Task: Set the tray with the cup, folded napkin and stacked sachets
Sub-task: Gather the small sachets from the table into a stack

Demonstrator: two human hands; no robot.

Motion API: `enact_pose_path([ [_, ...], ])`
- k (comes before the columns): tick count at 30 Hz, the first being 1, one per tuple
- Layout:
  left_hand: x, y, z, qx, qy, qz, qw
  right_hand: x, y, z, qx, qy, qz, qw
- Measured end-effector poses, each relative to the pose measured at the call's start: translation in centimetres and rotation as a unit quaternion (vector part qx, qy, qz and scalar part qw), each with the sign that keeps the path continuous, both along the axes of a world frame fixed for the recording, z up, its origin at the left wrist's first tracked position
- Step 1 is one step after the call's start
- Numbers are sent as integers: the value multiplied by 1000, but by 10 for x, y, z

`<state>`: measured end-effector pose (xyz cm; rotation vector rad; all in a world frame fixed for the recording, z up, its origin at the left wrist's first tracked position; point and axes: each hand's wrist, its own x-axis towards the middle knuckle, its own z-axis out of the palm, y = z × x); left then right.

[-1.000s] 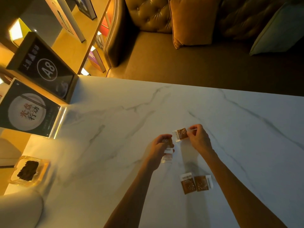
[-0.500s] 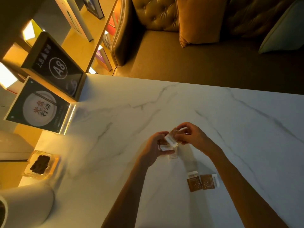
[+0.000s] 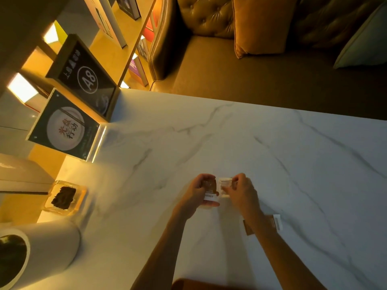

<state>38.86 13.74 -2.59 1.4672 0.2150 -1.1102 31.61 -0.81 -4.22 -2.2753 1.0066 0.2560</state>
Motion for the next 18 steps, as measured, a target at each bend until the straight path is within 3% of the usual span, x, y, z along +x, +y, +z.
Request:
enact_pose_path([
  [3,-12,4,-4,-3,10,10,1000,-10,19,-10,-58,10,11,998],
  [8,-20,11,-1,0,6,24,1000,-17,-1,-5,111,-62,-92,988],
  [11,-23,6,2,4,2,46,999,-24,0,10,54,-115,-58,990],
  [15,-40,-15,8,-101,24,42,994,-32,32,27,-18,-129,19,991],
  [18,-52,-28,11,-105,-2,18,994,-42,48,32,27,-85,-2,996],
])
